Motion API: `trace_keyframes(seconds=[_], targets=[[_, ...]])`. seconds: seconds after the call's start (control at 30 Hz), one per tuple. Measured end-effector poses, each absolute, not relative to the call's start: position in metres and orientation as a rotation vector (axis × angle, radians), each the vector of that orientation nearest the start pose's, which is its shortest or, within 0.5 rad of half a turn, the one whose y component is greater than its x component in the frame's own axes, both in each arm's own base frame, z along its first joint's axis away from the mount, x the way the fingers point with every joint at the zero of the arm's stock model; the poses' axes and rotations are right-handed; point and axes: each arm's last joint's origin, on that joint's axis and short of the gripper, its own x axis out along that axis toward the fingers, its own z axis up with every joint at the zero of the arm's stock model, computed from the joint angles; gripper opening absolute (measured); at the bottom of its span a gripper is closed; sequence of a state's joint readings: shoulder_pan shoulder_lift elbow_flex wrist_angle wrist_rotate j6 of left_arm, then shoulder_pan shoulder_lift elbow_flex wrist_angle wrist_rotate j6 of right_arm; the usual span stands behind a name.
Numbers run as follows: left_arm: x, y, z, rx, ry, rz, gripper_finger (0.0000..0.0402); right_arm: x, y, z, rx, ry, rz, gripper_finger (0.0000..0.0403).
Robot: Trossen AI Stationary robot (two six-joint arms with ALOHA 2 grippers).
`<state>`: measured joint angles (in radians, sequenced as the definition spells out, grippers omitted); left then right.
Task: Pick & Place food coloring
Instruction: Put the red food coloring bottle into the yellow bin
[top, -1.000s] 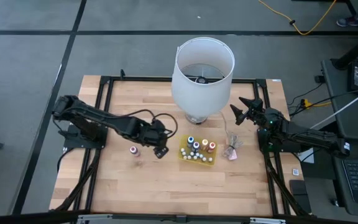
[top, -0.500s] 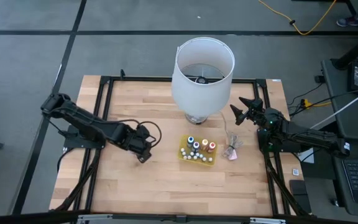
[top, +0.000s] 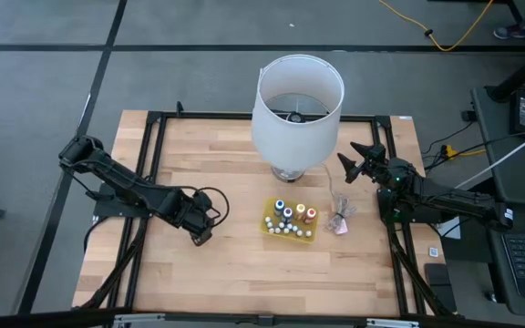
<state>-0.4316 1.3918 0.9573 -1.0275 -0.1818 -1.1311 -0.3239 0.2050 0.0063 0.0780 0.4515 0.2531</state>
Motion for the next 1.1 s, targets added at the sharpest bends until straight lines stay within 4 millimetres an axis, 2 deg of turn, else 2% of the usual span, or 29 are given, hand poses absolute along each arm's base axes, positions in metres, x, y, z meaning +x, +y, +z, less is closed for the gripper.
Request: trace_keyframes(seconds=[0.23,0.8,0.97,1.1], targets=[[0.212,-0.092,0.219,-0.492,1.304,0.564,0.0259,0.097,-0.046,0.156,0.232,0.025,-0.786,0.0355],[0.212,-0.092,0.22,-0.501,1.316,0.555,0.0117,0.097,-0.046,0.156,0.232,0.025,-0.785,0.0355],[0.219,-0.088,0.233,-0.487,1.306,0.559,0.0113,0.097,-0.046,0.156,0.232,0.025,-0.786,0.0355],[0.232,-0.082,0.246,-0.445,1.296,0.562,0.0126,0.097,-0.046,0.156,0.232,0.025,-0.786,0.0355]])
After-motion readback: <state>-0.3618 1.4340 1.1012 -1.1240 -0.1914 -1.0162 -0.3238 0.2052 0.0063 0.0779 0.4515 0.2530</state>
